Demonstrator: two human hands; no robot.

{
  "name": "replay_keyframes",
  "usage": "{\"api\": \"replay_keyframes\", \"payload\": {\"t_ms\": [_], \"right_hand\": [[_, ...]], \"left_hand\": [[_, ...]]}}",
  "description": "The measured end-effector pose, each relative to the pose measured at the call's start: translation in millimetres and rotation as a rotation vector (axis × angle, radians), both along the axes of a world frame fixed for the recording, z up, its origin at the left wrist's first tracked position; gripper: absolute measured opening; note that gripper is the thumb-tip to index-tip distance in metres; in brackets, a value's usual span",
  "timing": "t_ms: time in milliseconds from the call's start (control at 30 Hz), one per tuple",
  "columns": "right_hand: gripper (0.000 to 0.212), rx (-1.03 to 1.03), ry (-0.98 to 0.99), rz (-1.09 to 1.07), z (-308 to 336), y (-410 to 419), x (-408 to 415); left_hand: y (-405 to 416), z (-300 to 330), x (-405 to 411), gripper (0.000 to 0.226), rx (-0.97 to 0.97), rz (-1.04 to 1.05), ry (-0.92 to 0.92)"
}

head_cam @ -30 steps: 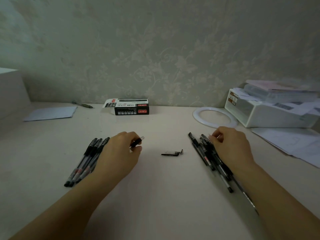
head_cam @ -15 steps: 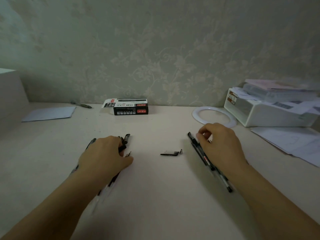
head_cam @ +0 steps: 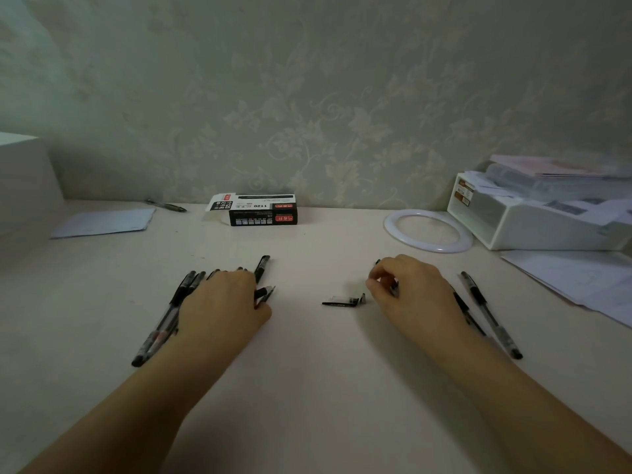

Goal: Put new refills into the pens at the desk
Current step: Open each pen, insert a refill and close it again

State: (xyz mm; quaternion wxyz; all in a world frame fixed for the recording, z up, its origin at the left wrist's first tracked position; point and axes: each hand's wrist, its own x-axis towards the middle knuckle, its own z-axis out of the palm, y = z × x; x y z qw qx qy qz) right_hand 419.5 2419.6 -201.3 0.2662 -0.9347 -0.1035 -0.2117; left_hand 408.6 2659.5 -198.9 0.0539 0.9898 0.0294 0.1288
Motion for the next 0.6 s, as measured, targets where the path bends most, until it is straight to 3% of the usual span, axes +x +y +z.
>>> {"api": "replay_keyframes", "payload": {"t_ms": [333,467,600], "right_hand": [[0.009,-0.001,0.017,0.072,-2,5,-3],[0.010,0.336,0.102,0.164,2,15,-5],[0.016,0.641,0.371,0.335,2,29,-11]], "left_hand": [[-2,-5,8,0.018,-0.039,0.009,-0.106],[-16,5,0,0.022,-0.231,-0.216,-0.303],[-39,5,-14,0.012,-0.449,-0.504,-0.277]]}}
